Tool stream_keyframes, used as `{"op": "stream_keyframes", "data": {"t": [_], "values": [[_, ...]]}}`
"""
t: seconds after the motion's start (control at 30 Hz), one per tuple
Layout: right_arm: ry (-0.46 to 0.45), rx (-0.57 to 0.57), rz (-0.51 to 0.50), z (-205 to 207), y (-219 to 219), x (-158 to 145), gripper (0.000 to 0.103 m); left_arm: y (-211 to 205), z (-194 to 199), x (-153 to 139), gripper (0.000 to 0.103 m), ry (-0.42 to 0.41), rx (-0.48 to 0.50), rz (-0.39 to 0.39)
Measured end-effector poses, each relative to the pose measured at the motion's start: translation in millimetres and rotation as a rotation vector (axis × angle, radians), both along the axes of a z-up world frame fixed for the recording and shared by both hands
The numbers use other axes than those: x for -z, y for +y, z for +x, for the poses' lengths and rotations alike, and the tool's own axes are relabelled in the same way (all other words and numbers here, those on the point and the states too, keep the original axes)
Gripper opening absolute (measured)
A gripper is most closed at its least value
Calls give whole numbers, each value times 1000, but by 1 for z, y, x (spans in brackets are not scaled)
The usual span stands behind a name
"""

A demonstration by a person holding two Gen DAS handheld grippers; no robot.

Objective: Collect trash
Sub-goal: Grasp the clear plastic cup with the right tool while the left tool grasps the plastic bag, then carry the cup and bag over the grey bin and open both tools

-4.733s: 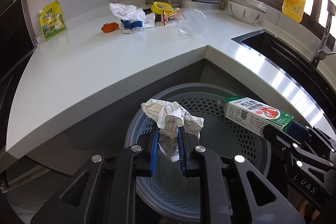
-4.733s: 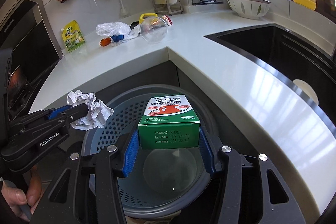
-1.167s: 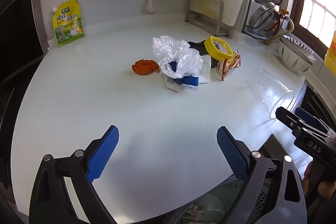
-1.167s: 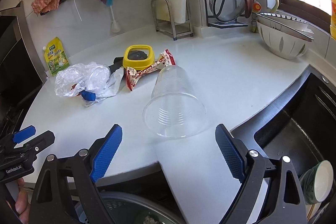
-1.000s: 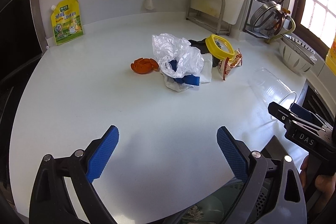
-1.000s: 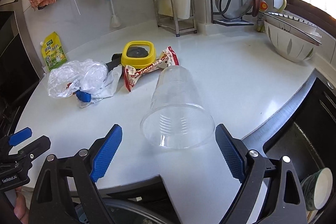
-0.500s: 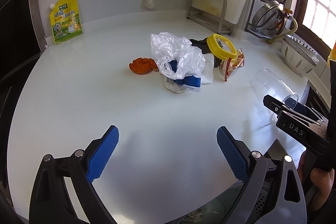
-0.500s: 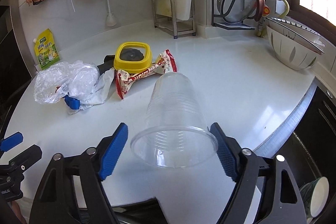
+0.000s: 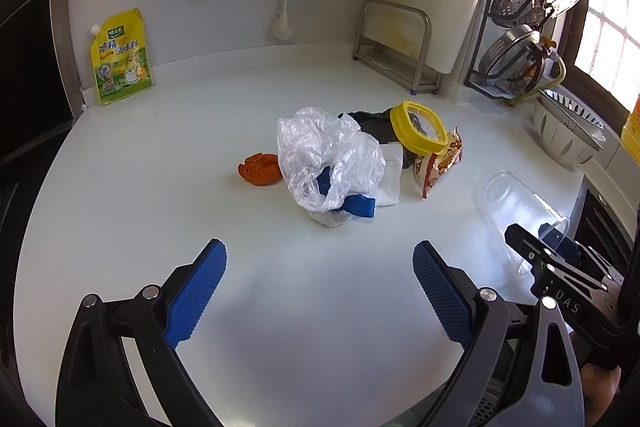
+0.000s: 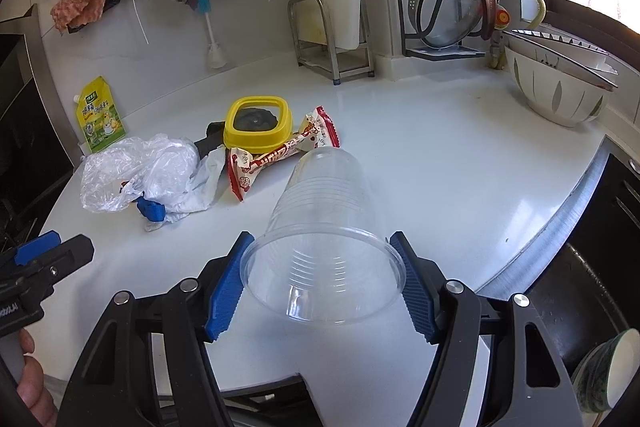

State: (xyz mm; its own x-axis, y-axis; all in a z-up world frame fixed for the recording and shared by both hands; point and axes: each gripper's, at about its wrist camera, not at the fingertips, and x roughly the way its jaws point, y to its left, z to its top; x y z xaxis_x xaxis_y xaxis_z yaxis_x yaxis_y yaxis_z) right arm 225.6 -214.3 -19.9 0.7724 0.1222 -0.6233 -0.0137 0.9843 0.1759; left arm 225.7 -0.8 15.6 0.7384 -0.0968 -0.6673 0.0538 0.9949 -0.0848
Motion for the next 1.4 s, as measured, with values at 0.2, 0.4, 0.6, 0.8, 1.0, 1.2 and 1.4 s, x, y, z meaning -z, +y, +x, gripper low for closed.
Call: {"op": "stream_keyframes", "data": {"t": [0.2, 0.4, 0.6, 0.8, 1.0, 1.2, 1.4], "values": [[-8, 3, 30, -2, -4, 0, 67, 1, 31, -15, 93, -24, -8, -14], [-11, 3, 56, -3, -7, 0, 67, -10, 67, -15, 93, -16, -11, 24], [-8, 1, 64, -3, -7, 0, 67, -21, 90, -3, 90, 0, -24, 64], [-7, 2, 72, -2, -8, 1, 67, -30, 102, 9, 57, 40, 8, 84], [-6, 2, 77, -2, -9, 2, 67, -34, 98, 5, 15, 14, 31, 104], [-9, 8, 89, -3, -11, 2, 67, -23, 94, -14, 8, -21, 16, 83], [-22, 10, 88, -7, -11, 0, 67, -11, 71, -47, 8, -87, 18, 67]]}}
